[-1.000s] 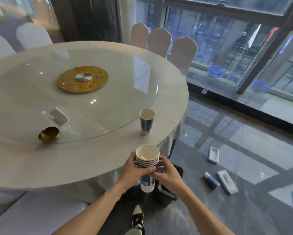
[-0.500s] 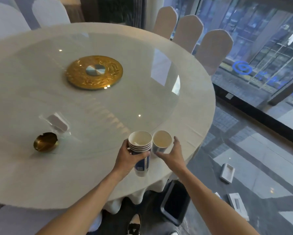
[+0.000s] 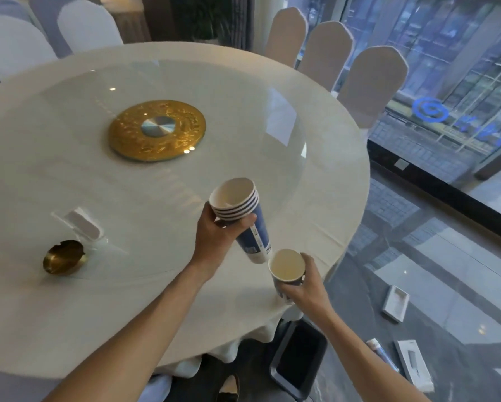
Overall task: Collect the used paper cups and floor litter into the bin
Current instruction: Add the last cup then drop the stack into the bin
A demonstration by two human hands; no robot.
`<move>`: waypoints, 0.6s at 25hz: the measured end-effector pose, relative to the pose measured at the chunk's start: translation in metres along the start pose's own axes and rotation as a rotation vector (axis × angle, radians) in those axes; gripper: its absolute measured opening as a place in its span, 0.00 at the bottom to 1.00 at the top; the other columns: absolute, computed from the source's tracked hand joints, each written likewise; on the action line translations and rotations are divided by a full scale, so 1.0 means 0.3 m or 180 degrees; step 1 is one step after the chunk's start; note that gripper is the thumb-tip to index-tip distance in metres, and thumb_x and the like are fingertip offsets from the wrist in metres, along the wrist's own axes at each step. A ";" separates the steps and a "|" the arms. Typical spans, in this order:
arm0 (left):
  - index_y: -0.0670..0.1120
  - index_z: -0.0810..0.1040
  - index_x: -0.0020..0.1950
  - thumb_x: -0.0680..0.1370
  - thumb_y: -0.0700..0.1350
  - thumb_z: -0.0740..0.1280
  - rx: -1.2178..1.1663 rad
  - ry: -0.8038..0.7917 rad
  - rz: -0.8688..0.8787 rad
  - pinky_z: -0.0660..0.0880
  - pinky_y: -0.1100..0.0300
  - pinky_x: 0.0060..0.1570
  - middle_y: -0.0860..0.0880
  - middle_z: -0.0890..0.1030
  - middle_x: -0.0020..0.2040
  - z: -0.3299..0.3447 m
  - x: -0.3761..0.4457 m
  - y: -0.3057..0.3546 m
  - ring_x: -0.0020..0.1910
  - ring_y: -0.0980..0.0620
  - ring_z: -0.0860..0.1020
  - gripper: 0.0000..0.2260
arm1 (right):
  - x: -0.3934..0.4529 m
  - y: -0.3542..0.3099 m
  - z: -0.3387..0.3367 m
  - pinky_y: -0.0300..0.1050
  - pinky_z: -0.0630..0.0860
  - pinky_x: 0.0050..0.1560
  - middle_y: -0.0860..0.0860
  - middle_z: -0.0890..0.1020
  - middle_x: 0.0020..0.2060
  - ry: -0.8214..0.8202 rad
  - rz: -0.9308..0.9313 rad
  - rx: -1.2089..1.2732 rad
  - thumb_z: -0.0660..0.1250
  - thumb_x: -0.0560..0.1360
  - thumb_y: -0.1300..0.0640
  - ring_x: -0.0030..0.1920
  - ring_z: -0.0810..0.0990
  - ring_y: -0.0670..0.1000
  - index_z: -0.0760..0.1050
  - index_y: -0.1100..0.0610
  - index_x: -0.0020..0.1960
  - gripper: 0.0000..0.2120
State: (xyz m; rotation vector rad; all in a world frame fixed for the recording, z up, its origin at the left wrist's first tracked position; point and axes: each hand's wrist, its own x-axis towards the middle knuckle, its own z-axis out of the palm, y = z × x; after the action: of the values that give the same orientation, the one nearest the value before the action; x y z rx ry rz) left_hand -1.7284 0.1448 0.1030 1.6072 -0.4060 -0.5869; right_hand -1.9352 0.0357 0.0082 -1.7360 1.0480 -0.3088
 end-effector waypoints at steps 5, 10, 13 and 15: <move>0.45 0.76 0.66 0.67 0.39 0.84 0.0079 -0.0917 -0.0142 0.79 0.71 0.41 0.52 0.84 0.56 0.314 -0.060 -0.040 0.48 0.62 0.84 0.31 | -0.085 0.060 -0.141 0.40 0.81 0.50 0.46 0.83 0.54 0.0252 0.0053 0.0122 0.83 0.64 0.55 0.52 0.84 0.45 0.72 0.47 0.64 0.33; 0.52 0.78 0.63 0.61 0.46 0.87 0.0469 -0.1929 -0.0327 0.83 0.57 0.54 0.53 0.86 0.56 0.507 -0.189 -0.196 0.56 0.56 0.85 0.34 | -0.195 0.140 -0.260 0.49 0.85 0.52 0.49 0.84 0.54 0.0791 0.0342 0.0563 0.83 0.65 0.57 0.52 0.86 0.47 0.72 0.45 0.62 0.31; 0.57 0.76 0.64 0.59 0.47 0.87 0.0582 -0.2530 -0.0468 0.82 0.59 0.53 0.55 0.85 0.58 0.572 -0.252 -0.277 0.59 0.54 0.84 0.37 | -0.274 0.191 -0.300 0.45 0.85 0.53 0.47 0.84 0.56 0.0969 0.0520 0.0765 0.83 0.67 0.59 0.55 0.85 0.46 0.71 0.48 0.66 0.33; 0.55 0.74 0.69 0.60 0.49 0.87 0.0612 -0.2819 -0.0627 0.83 0.58 0.54 0.55 0.84 0.61 0.599 -0.284 -0.315 0.60 0.54 0.84 0.40 | -0.333 0.239 -0.315 0.40 0.83 0.50 0.48 0.83 0.57 0.1071 0.0693 0.0854 0.83 0.68 0.59 0.55 0.85 0.44 0.70 0.49 0.67 0.33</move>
State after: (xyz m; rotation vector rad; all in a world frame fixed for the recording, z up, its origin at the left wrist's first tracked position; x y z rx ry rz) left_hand -1.9100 0.0607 0.0112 1.5041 -0.9805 -1.4507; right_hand -2.0897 0.0461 0.0134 -1.3431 1.3580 -0.5887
